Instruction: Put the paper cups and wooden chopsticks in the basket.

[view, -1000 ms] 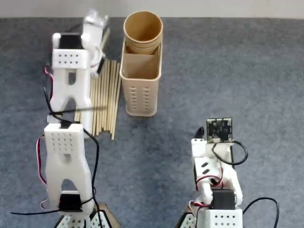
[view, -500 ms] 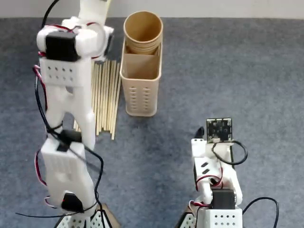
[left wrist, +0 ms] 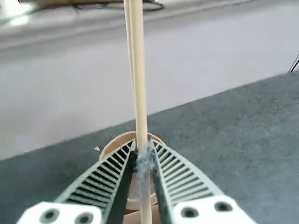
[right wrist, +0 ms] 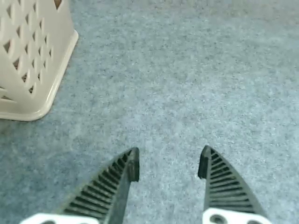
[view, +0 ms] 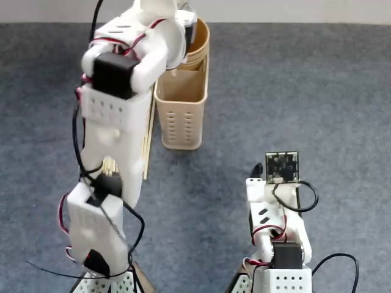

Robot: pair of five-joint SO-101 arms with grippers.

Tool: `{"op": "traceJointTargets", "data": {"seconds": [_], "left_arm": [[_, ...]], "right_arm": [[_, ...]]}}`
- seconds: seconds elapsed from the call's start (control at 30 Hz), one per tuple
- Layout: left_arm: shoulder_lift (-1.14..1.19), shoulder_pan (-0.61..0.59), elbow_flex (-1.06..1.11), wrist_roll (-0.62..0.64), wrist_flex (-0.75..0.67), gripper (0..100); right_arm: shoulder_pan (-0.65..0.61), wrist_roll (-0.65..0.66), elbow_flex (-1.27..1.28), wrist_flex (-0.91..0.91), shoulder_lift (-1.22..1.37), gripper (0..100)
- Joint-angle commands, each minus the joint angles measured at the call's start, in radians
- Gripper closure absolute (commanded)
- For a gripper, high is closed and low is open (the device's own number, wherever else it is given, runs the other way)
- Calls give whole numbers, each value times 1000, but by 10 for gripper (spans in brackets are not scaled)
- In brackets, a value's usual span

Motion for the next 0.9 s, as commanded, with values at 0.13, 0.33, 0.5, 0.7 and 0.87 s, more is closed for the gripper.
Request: {"op": "traceJointTargets", "data": {"seconds": [0.13,0.33,0.5,0.7,0.87], "left_arm": [[68,-13,-35,104,-58,950],[77,-18,-35,104,-54,842],[77,-18,-35,104,-54,845],[74,-19,-35,104,-54,846],[76,-19,-35,103,-54,846]], "right_arm": [[8,14,130,1,-18,785],[8,14,130,1,-18,785],[8,14,130,1,-18,785],[8,14,130,1,-18,785],[8,14,130,1,-18,785]]}}
